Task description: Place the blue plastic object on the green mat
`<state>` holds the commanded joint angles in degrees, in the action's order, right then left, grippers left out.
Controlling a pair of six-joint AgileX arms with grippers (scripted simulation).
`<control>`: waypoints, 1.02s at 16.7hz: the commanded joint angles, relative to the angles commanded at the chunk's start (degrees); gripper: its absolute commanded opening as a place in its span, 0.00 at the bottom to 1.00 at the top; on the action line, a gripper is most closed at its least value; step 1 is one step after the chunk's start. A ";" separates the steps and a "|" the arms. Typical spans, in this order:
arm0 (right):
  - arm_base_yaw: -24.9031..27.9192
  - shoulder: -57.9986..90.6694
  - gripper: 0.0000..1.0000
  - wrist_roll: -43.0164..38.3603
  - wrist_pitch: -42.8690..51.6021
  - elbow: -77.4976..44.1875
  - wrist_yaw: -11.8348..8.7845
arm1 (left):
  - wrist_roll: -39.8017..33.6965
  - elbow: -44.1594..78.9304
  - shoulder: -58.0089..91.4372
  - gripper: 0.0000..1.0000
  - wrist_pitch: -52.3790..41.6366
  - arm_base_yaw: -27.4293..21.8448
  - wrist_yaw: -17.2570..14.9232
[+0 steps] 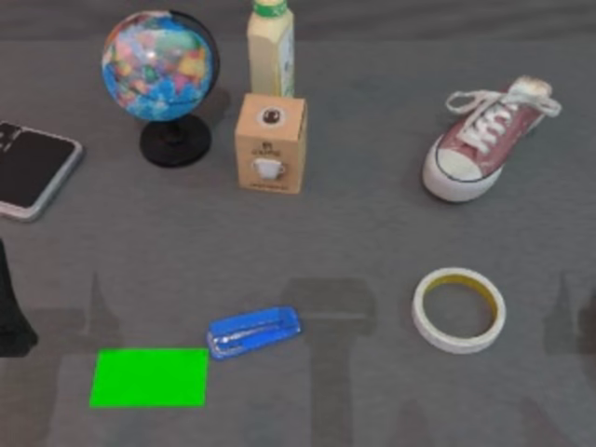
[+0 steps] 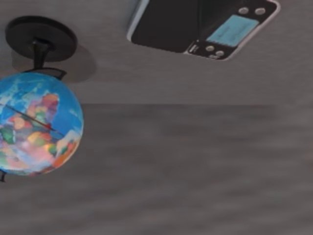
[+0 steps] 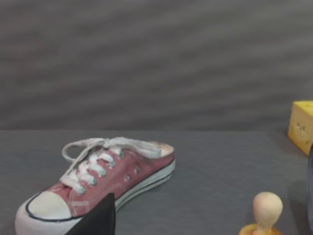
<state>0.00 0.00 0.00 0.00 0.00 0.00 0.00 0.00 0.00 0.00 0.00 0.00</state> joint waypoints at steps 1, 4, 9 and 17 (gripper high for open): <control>0.00 0.00 1.00 0.00 0.00 0.00 0.00 | 0.00 0.00 0.00 1.00 0.00 0.00 0.00; 0.00 0.00 1.00 0.00 0.00 0.00 0.00 | 0.69 1.75 1.76 1.00 -1.34 -0.89 -0.10; 0.00 0.00 1.00 0.00 0.00 0.00 0.00 | 5.87 15.56 16.88 1.00 -11.49 -6.85 -0.12; 0.00 0.00 1.00 0.00 0.00 0.00 0.00 | 18.96 49.01 63.55 1.00 -38.19 -21.43 0.12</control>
<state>0.00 0.00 0.00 0.00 0.00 0.00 18.96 49.01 63.55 -38.19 -21.43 0.12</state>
